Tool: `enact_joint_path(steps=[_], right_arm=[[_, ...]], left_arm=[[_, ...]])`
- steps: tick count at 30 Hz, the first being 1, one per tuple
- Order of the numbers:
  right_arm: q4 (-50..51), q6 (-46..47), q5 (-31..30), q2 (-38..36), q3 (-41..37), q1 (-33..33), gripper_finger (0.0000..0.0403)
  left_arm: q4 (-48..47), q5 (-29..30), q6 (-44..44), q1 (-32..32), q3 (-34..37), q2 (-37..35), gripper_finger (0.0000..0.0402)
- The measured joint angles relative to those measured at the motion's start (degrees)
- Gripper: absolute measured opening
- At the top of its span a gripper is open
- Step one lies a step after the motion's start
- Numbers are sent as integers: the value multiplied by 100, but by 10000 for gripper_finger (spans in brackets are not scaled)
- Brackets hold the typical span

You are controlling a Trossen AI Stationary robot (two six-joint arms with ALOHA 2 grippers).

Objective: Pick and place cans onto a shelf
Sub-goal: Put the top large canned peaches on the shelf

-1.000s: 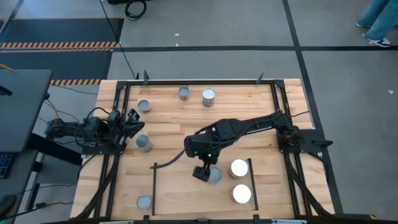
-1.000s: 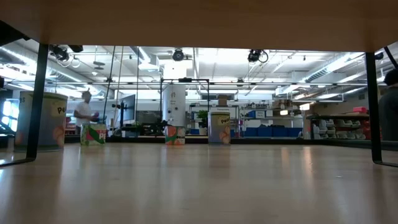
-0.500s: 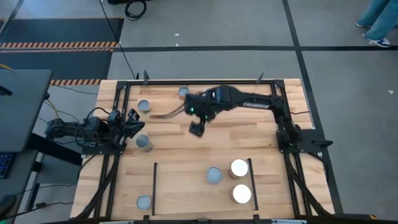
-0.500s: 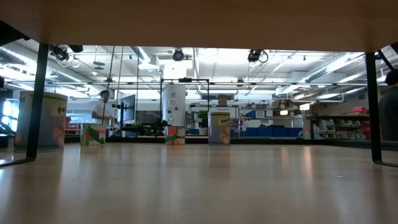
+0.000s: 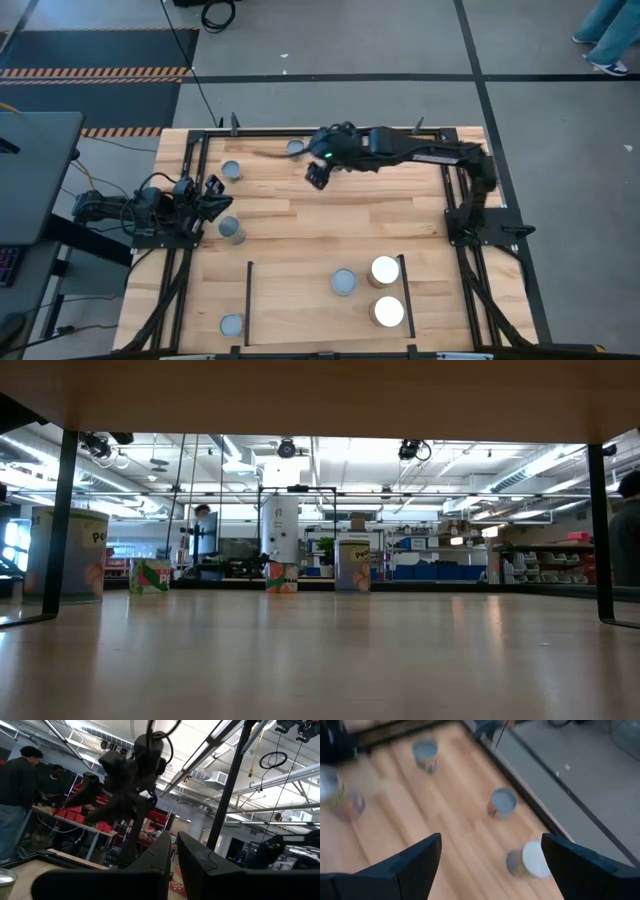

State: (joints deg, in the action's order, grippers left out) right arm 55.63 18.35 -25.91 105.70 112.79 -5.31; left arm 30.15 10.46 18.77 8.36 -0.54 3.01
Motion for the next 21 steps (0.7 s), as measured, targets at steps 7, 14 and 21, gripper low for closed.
enact_joint_path(steps=[7, 14, 21], right_arm=[[-1914, 269, -280, -2285, -2991, 32, 350], [-3733, 329, -5, -3804, -5340, -115, 350], [-5297, -274, 940, -3768, -6354, -541, 350]], left_arm=[[3, 0, 1, 0, 0, 0, 39], [2, 2, 2, 1, 0, 0, 39], [4, 2, 2, 0, 0, 0, 39]])
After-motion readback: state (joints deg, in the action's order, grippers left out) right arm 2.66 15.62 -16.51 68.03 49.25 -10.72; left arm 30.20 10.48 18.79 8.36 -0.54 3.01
